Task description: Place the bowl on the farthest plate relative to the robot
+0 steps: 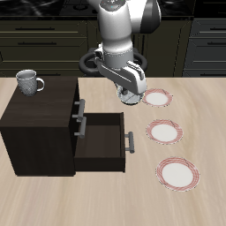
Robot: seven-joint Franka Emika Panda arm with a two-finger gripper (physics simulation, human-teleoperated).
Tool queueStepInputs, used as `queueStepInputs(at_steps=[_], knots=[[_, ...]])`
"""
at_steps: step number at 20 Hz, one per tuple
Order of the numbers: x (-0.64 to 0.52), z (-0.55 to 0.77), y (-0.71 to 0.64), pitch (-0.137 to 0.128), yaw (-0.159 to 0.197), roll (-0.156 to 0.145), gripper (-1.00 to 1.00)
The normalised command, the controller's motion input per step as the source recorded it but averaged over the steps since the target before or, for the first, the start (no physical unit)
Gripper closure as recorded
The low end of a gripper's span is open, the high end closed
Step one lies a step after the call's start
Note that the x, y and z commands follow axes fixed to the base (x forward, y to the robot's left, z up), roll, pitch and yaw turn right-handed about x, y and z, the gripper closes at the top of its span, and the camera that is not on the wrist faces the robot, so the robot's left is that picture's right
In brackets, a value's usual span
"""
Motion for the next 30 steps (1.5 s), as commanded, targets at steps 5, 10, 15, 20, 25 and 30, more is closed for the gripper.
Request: queueStepInputs(at_steps=[5,10,15,20,25,30], knots=[[0.03,0.3,0.28,0.03,0.241,0.041,1.0],[0.11,0.36,0.26,0.029,0.304,0.012,1.0],[0.07,0.42,0.25,-0.008,0.25,-0.006,1.0],[0.14,0.25,0.25,0.029,0.241,-0.006,1.0],[0.14,0.12,0.16,0.027,0.143,-0.016,1.0],[0.26,0.02,0.17,0.012,0.127,-0.032,1.0]])
